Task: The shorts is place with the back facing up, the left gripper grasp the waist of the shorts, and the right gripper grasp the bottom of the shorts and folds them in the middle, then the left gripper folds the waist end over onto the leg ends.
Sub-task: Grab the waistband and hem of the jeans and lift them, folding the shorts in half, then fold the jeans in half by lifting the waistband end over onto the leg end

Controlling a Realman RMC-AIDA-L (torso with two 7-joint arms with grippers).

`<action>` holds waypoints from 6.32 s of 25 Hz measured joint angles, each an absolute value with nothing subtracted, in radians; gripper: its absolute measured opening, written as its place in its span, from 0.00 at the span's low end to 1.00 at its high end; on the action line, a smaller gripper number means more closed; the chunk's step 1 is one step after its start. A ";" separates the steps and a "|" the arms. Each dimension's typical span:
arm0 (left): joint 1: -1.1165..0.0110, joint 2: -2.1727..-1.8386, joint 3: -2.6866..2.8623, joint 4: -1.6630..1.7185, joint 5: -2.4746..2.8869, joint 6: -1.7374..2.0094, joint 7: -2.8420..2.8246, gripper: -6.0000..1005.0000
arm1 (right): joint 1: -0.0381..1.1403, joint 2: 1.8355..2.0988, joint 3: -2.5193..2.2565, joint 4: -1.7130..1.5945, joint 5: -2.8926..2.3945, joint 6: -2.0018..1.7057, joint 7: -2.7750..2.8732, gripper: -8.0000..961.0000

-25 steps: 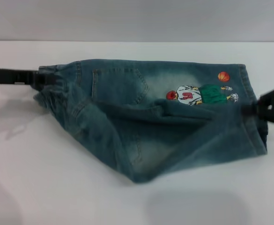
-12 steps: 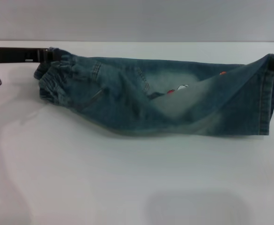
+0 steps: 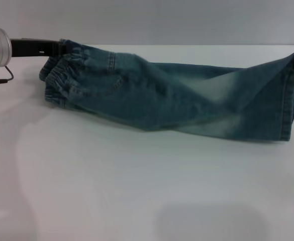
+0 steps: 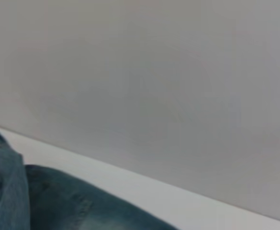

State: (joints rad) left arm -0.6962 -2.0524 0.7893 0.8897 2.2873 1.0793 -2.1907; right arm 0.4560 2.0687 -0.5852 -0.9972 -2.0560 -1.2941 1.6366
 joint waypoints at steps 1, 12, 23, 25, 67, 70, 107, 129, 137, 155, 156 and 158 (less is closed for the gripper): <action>-0.696 -2.052 0.793 0.888 2.287 1.065 -2.191 0.07 | 0.459 2.069 -0.585 -0.991 -2.055 -1.277 1.637 0.01; -0.688 -2.054 0.795 0.882 2.286 0.970 -2.191 0.07 | 0.494 2.068 -0.587 -0.948 -2.039 -1.180 1.617 0.01; -0.658 -2.054 0.794 0.873 2.289 0.911 -2.190 0.07 | 0.517 2.067 -0.587 -0.855 -1.980 -1.094 1.552 0.01; -0.652 -2.055 0.795 0.867 2.290 0.900 -2.190 0.07 | 0.525 2.066 -0.588 -0.836 -1.981 -1.074 1.542 0.01; -0.665 -2.056 0.932 0.796 2.296 0.799 -2.183 0.07 | 0.621 2.070 -0.711 -0.625 -1.980 -0.741 1.454 0.03; -0.666 -2.057 0.954 0.796 2.297 0.791 -2.183 0.11 | 0.623 2.072 -0.747 -0.616 -1.979 -0.700 1.454 0.07; -0.642 -1.991 0.963 0.791 2.417 0.899 -2.226 0.81 | 0.620 2.075 -0.788 -0.605 -1.974 -0.683 1.454 0.54; -0.671 -2.036 0.970 0.715 2.441 0.812 -2.234 0.73 | 0.616 2.074 -0.798 -0.642 -1.948 -0.733 1.454 0.54; -0.684 -2.043 0.971 0.712 2.441 0.806 -2.225 0.70 | 0.622 2.074 -0.799 -0.643 -1.948 -0.739 1.454 0.54; -0.686 -2.035 0.974 0.688 2.462 0.779 -2.209 0.52 | 0.619 2.075 -0.799 -0.642 -1.948 -0.745 1.459 0.54; -0.685 -2.035 0.974 0.688 2.465 0.779 -2.209 0.50 | 0.618 2.075 -0.799 -0.642 -1.947 -0.748 1.460 0.54; -0.684 -2.036 0.974 0.689 2.470 0.779 -2.208 0.48 | 0.618 2.075 -0.799 -0.639 -1.938 -0.753 1.459 0.54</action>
State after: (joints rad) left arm -0.6838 -2.0357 0.9741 0.6886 2.4695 0.7789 -2.2082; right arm 0.6181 2.0750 -0.7992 -0.6391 -1.9381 -0.7527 1.4594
